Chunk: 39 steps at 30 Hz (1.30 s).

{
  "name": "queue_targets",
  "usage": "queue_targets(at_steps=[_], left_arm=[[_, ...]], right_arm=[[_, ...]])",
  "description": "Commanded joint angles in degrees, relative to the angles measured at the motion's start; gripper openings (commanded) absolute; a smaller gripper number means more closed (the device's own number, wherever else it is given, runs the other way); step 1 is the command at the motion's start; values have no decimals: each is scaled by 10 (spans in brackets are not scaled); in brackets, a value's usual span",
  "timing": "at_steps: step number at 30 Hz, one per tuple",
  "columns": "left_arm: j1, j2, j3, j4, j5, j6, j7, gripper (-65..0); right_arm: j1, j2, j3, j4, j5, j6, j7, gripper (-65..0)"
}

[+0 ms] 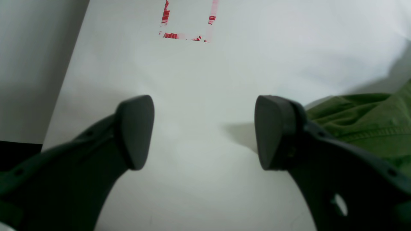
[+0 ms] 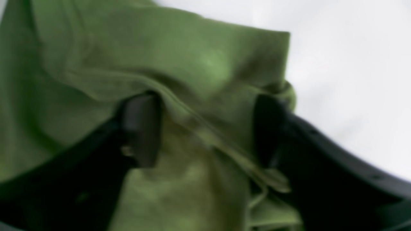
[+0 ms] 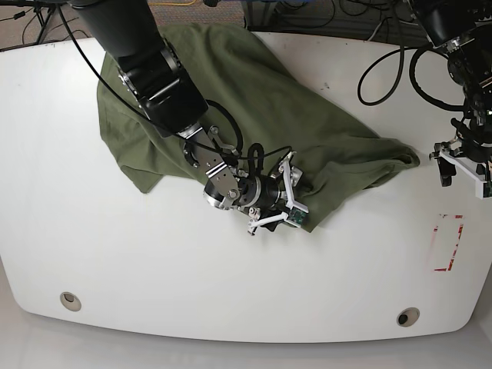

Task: Layout the t-shirt on the table in an organized manner, then fold the t-shirt properly
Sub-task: 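Drag the fabric further with the right gripper while the left gripper withdraws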

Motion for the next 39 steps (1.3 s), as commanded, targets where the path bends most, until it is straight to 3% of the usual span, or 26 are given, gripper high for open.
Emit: queue_targets(at_steps=[1,3,5,15,25,29,33,39], left_arm=[[-8,-9,-2,10,-4,2,-12,-197],[-8,-8,-2,10,-4,2,-12,-197],[-8,-8,0,10,-4,2,-12,-197],[-8,9,30,10,-4,1,-9,-197],[3,38,86,10,-5,1,-10,-197],[4,45,107,10,-5,-26,-10,-197],[5,74,111,10,-4,-53,-9,-197],[11,100,114,8,0,-59,-9,-197]], right_arm=[[18,-14,5,4,-28,0,20,-441],[18,-18,5,4,-51,0,20,-566],[19,-22,6,5,-75,0,20,-650],[26,-21,24,64,-144,-1,19,-650],[27,-21,43,161,-232,49,-1,-650],[20,-11,45,224,-235,60,-15,-650],[20,9,45,294,-233,60,-38,-650],[37,30,45,374,-236,60,-62,-650]])
